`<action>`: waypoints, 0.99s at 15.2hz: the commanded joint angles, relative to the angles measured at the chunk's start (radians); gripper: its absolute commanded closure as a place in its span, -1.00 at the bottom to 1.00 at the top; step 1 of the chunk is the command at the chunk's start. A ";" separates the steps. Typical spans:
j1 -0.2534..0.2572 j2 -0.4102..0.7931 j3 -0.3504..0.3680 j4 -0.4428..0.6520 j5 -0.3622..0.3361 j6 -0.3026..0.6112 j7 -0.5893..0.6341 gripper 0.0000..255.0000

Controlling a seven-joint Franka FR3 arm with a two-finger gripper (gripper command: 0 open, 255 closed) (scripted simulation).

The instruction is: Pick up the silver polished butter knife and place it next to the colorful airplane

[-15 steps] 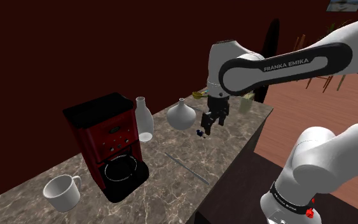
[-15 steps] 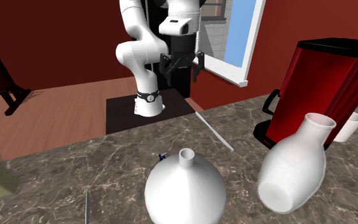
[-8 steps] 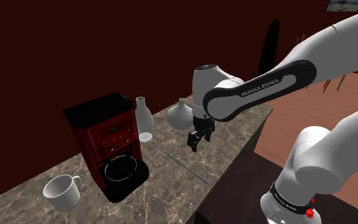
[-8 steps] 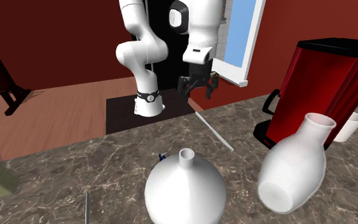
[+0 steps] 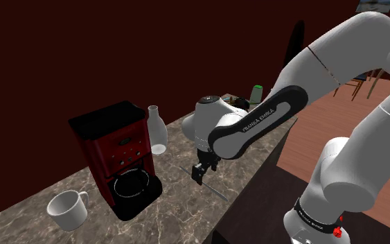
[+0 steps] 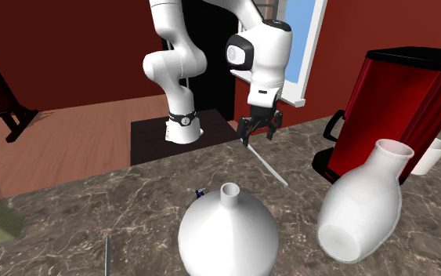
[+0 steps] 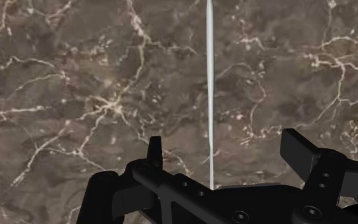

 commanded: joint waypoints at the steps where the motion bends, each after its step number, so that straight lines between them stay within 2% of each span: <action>1: -0.001 0.029 0.004 -0.005 -0.005 0.035 0.005 -1.00; 6: -0.005 0.090 0.010 -0.022 -0.021 0.112 0.017 -1.00; 13: -0.005 0.090 0.010 -0.022 -0.021 0.112 0.017 -1.00; 14: -0.005 0.090 0.010 -0.022 -0.021 0.112 0.017 1.00; 15: -0.005 0.090 0.010 -0.022 -0.021 0.112 0.017 1.00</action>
